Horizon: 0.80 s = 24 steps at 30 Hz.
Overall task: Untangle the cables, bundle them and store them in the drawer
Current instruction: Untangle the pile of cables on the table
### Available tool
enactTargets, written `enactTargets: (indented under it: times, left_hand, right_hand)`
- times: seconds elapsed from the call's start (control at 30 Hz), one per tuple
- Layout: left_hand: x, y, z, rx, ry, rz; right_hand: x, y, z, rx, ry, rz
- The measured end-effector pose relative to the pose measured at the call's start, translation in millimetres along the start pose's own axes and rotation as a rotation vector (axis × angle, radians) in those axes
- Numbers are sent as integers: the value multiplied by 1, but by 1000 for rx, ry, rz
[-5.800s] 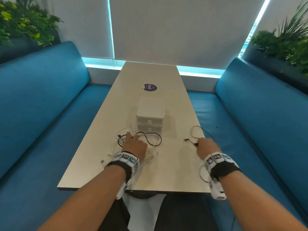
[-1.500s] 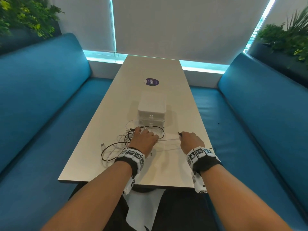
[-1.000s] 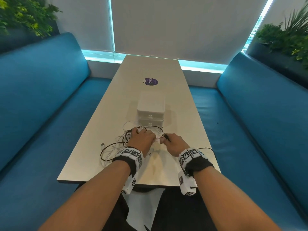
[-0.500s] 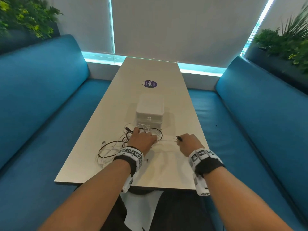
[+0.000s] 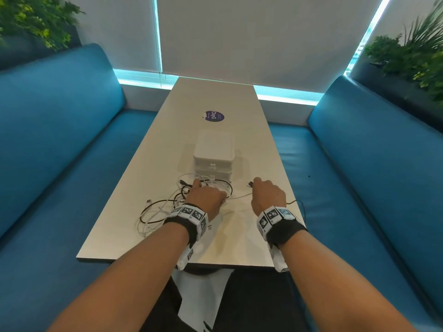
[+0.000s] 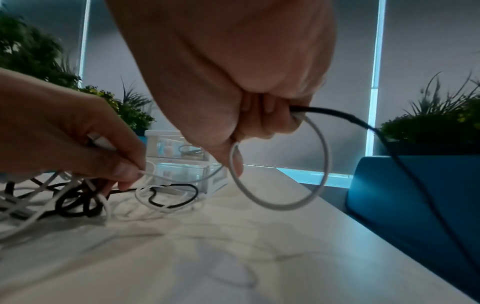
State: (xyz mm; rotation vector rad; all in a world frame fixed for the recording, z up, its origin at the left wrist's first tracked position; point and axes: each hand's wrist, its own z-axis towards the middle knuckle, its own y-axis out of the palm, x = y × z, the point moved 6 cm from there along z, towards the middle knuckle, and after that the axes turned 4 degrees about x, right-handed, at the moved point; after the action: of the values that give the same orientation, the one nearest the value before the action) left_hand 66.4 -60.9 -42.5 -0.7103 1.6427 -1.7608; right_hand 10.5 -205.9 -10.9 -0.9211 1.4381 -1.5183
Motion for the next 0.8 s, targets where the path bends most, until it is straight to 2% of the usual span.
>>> enactTargets:
  times: [0.17,0.33,0.53,0.7,0.8]
  left_hand:
    - [8,4,3,-12,10,37]
    - [11,5,1,-34,42,59]
    - [9,8,-2,-21,38,64]
    - [7,6,-2,-11,34,58]
    - [7,5,-1,16,30,35]
  right_hand:
    - [0,12,3,-67,214,390]
    - [-23,34,3,-255,223,731]
    - [-47,31,1,-312,48,706]
    - [-48,32,-3,-476,49,618]
    - [-43,36,-1,-478,16,579]
